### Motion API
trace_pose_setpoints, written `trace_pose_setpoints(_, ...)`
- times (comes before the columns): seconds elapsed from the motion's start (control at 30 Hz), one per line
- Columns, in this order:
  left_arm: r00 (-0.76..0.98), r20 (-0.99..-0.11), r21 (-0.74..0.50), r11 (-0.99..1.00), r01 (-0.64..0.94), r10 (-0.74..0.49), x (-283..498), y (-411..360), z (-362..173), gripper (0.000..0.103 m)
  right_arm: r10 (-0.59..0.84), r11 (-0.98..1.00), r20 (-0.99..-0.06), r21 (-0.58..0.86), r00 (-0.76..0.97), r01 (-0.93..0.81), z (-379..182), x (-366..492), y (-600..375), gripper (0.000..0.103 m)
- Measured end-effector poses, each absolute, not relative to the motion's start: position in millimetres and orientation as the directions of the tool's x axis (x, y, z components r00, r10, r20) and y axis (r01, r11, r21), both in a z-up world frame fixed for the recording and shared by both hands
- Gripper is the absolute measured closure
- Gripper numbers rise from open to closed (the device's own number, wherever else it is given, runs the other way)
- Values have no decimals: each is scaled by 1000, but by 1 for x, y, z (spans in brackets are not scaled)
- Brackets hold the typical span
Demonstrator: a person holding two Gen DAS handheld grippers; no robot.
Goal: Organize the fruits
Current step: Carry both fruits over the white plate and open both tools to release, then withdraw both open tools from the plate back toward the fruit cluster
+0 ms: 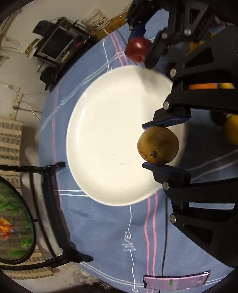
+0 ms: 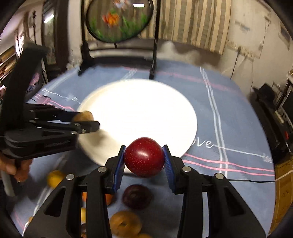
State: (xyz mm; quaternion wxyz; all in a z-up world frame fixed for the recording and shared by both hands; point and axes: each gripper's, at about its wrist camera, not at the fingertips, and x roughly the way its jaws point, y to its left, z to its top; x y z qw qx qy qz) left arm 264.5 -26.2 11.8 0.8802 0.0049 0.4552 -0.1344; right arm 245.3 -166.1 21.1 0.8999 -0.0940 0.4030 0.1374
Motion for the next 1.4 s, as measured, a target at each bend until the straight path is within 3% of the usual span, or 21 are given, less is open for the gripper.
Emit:
trace_pose_setpoints(0.13, 533, -815, -108, 963, 246, -228, 277, -34, 1, 65, 167, 944, -785, -46, 597, -325, 3, 269, -168, 63)
trace_pose_setpoints(0.2, 542, -810, -105, 966, 238, -222, 282, -37, -1, 51, 171, 941, -790, -46, 588, -336, -1, 275, -169, 62)
trace_pose_setpoints(0.23, 562, -800, -98, 969, 228, -213, 282, -39, 1, 33, 163, 939, -799, -53, 579, -339, -4, 278, -170, 60)
trace_pose_setpoints(0.27, 585, -786, -84, 973, 216, -198, 280, -40, 3, 26, 142, 942, -801, -71, 582, -327, -6, 279, -170, 47)
trace_pose_setpoints(0.3, 598, -778, -74, 974, 215, -191, 280, -40, 5, 26, 128, 946, -788, -85, 602, -312, -4, 277, -172, 42)
trace_pose_setpoints(0.5, 601, -784, -20, 975, 221, -153, 260, -46, 13, 24, 168, 958, -733, -35, 659, -283, 19, 251, -193, 42)
trace_pose_setpoints(0.67, 638, -754, -65, 984, 167, -158, 215, -34, 32, 7, 166, 969, -686, -18, 708, -245, 39, 209, -221, 40)
trace_pose_setpoints(0.83, 642, -753, -55, 985, 161, -147, 171, -32, 38, 6, 161, 973, -657, -20, 737, -230, 48, 158, -239, 39)
trace_pose_setpoints(0.93, 641, -753, -65, 985, 157, -152, 146, -28, 39, 4, 156, 977, -629, -17, 762, -215, 50, 126, -243, 27)
trace_pose_setpoints(0.97, 642, -752, -65, 986, 154, -150, 137, -26, 39, 4, 158, 978, -619, -11, 769, -209, 50, 118, -244, 18)
trace_pose_setpoints(1.0, 644, -751, -63, 986, 153, -147, 131, -25, 38, 4, 162, 979, -609, 4, 776, -202, 48, 105, -245, 3)
trace_pose_setpoints(1.03, 646, -749, -57, 986, 154, -144, 123, -25, 38, 4, 168, 980, -600, 16, 782, -199, 46, 97, -245, 1)
trace_pose_setpoints(1.4, 622, -774, -21, 986, 163, -120, 48, -8, 10, 3, 199, 971, -627, 20, 753, -239, 17, 34, -228, 1)
